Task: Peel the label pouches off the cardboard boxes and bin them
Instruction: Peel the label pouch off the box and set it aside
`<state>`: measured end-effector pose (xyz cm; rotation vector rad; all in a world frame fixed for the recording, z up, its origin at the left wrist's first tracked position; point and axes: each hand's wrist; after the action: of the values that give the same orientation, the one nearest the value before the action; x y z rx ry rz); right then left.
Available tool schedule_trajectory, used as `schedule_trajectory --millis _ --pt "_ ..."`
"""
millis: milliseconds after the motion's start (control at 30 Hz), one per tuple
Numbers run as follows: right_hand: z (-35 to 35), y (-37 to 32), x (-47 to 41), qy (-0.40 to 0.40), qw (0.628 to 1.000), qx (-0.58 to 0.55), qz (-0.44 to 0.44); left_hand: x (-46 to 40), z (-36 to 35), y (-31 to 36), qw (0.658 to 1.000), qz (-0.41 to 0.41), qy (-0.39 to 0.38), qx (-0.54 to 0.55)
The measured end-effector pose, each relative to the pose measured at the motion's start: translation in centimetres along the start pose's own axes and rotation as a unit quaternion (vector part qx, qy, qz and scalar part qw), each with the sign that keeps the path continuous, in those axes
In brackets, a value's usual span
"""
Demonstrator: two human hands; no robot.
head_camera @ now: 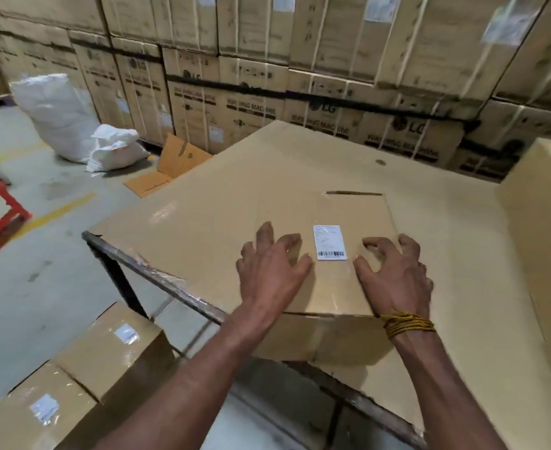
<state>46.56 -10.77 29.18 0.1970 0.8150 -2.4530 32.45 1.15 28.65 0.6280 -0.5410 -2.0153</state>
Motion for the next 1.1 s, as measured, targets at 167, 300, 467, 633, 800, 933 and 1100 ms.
schedule_trajectory --millis 167,300,467,633,800,933,1100 --pt "-0.5 4.9 -5.8 -0.034 0.999 -0.010 -0.036 -4.1 -4.6 5.1 0.996 -0.021 -0.063 -0.055" --pt "-0.5 6.9 -9.6 -0.037 0.999 -0.017 -0.032 -5.9 -6.6 6.7 0.992 -0.047 -0.094 -0.069" --pt "-1.2 7.1 -13.3 -0.053 0.997 -0.041 0.026 -8.6 -7.9 6.9 0.994 -0.077 -0.059 -0.047" --pt "-3.0 5.1 -16.3 -0.081 0.988 -0.069 0.115 -13.6 -9.1 7.3 0.991 -0.112 -0.064 0.017" --pt "-5.0 4.4 -17.7 -0.092 0.985 -0.063 0.135 -15.7 -10.8 6.4 0.985 -0.165 -0.056 -0.017" --pt "-5.5 4.7 -17.4 -0.103 0.985 -0.031 0.134 -15.6 -11.6 5.9 0.980 -0.191 -0.038 -0.041" --pt "-5.5 4.7 -17.3 -0.107 0.984 -0.020 0.143 -15.8 -11.8 5.7 0.978 -0.201 -0.036 -0.049"
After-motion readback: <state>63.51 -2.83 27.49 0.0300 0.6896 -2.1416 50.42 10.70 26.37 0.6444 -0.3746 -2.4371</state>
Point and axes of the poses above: each hand's wrist, its own x-axis away from the middle knuckle, its own z-axis out of the back of the hand, y = z × x, and after that the axes turned 8 degrees about y, right-handed
